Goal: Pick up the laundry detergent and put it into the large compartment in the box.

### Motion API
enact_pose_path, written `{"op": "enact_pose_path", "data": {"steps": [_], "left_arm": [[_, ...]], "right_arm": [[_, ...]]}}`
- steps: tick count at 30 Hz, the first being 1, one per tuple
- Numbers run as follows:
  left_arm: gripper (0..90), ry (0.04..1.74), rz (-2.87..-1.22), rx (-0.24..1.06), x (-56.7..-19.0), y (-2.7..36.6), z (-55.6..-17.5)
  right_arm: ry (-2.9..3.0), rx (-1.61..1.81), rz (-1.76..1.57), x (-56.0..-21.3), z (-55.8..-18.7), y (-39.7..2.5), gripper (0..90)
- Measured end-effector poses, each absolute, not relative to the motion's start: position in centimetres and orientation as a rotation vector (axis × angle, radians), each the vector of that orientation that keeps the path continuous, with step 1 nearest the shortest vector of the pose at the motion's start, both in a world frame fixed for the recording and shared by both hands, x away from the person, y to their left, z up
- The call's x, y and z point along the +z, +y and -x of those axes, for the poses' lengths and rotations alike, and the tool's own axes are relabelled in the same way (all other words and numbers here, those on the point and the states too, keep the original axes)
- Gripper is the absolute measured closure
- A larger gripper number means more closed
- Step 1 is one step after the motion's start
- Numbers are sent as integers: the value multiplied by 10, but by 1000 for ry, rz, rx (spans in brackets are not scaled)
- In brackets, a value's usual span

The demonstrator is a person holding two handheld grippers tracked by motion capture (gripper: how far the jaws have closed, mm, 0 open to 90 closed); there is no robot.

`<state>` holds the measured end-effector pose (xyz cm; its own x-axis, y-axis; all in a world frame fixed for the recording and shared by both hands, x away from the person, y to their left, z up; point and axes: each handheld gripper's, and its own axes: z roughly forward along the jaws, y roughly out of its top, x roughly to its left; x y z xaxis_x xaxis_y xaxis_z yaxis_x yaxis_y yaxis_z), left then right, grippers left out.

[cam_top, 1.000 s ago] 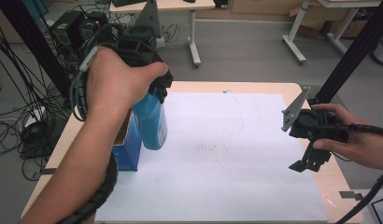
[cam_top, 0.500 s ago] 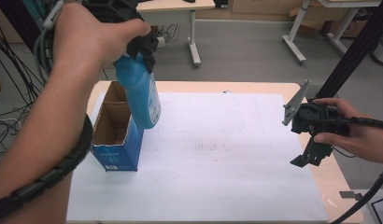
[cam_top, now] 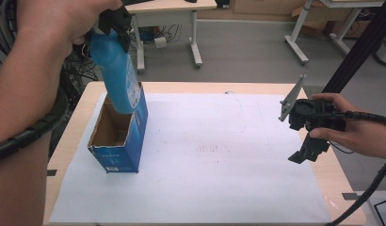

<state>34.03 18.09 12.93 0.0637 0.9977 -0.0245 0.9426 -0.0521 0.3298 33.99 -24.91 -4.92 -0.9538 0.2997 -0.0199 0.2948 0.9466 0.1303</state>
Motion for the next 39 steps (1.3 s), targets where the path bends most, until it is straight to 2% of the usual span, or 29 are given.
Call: {"op": "enact_pose_path", "data": {"steps": [19, 39], "left_arm": [[380, 2071, -2064, 296, 83, 217, -376], [380, 2079, -2060, 265, 43, 242, -381]], "right_arm": [[3081, 143, -467, -57, -358, -234, 46], [3087, 147, -461, -65, -365, -230, 46]]}}
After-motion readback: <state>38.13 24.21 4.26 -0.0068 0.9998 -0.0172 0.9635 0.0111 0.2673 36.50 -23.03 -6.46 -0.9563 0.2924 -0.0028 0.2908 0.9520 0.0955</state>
